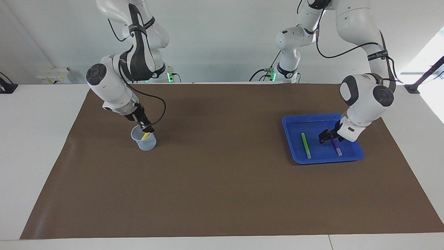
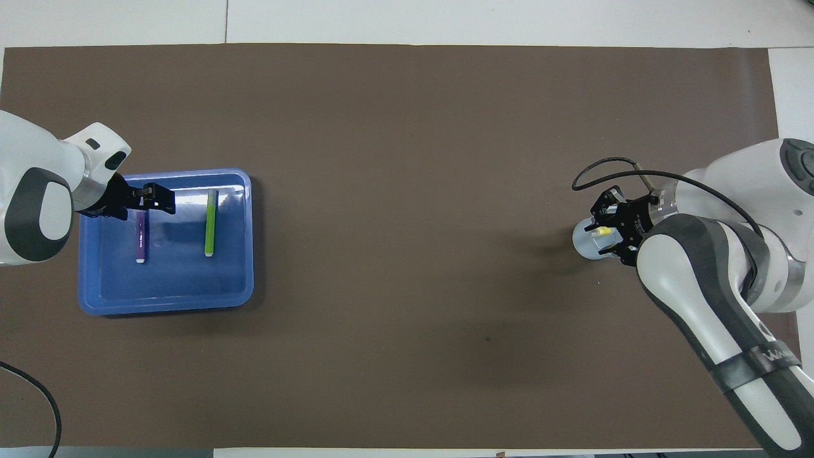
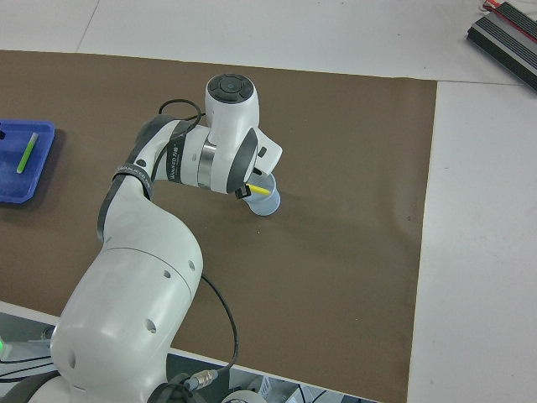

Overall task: Right arm passes pens to left for tray arrangement
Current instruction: 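Lay the purple pen in the blue tray with the left gripper, then pull the yellow pen from the cup with the right gripper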

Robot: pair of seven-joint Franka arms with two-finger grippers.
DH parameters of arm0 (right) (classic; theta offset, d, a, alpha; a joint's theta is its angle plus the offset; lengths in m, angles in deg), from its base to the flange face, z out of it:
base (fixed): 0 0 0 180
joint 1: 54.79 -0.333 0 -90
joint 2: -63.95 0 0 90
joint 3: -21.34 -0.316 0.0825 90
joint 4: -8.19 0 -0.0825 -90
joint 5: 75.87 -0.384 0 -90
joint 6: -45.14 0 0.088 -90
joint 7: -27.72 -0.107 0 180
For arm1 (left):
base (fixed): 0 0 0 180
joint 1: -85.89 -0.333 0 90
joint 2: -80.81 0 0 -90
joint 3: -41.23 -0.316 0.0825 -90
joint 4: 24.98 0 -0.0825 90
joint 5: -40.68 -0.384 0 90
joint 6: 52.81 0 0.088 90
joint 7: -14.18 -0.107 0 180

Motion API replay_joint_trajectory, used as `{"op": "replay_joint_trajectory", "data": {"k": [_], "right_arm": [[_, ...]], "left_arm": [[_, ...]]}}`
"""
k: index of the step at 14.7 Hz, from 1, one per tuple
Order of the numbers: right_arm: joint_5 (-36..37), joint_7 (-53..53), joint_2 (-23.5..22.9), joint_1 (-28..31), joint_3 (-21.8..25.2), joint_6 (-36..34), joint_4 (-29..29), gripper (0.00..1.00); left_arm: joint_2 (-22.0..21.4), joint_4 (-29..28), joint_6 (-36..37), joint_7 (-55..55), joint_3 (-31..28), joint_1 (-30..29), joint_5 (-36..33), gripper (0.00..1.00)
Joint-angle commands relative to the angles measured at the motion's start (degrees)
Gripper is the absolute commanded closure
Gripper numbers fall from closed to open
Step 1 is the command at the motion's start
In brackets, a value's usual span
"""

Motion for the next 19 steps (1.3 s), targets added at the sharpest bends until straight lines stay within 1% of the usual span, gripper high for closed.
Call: {"op": "replay_joint_trajectory", "data": {"k": [1,4,7,8,10,12,15,17,19], "right_arm": [[-1.0,-0.4,1.7,0.9,-0.5,1.2,1.8,1.00],[-0.9,-0.4,1.5,1.0,-0.5,0.5,0.8,1.00],[-0.9,-0.4,1.4,1.0,-0.4,-2.5,-1.8,1.00],[-0.9,0.0,1.8,1.0,-0.3,-4.2,-2.9,1.00],[-0.9,0.7,4.0,1.0,-0.3,-6.0,-3.9,1.00],[-0.9,1.8,7.2,0.8,-0.4,-7.4,-3.9,1.00],[-0.8,6.7,10.7,0.1,-0.7,-8.4,-4.1,1.00],[-0.8,13.4,12.1,-1.8,-0.9,-8.7,-4.6,1.00],[-0.8,21.2,13.2,-5.0,-0.9,-8.6,-4.8,1.00]], "left_arm": [[0.2,0.7,0.3,-0.2,0.3,-0.3,-0.9,0.00],[0.1,1.6,1.4,0.0,0.4,-0.2,-0.8,0.00],[-0.3,2.7,3.4,0.7,0.6,0.1,-0.4,0.00],[-0.5,3.6,5.0,0.7,0.6,0.3,0.9,0.00],[-1.1,6.5,9.6,2.7,0.7,0.8,3.5,0.00],[-2.1,7.8,12.3,8.1,1.7,0.9,3.8,0.00],[-5.4,8.1,13.6,18.3,3.8,0.9,9.4,0.00],[-8.5,8.0,15.2,24.7,4.3,1.7,13.3,0.00],[-11.4,7.9,15.5,32.0,4.3,2.9,18.1,0.00]]}}
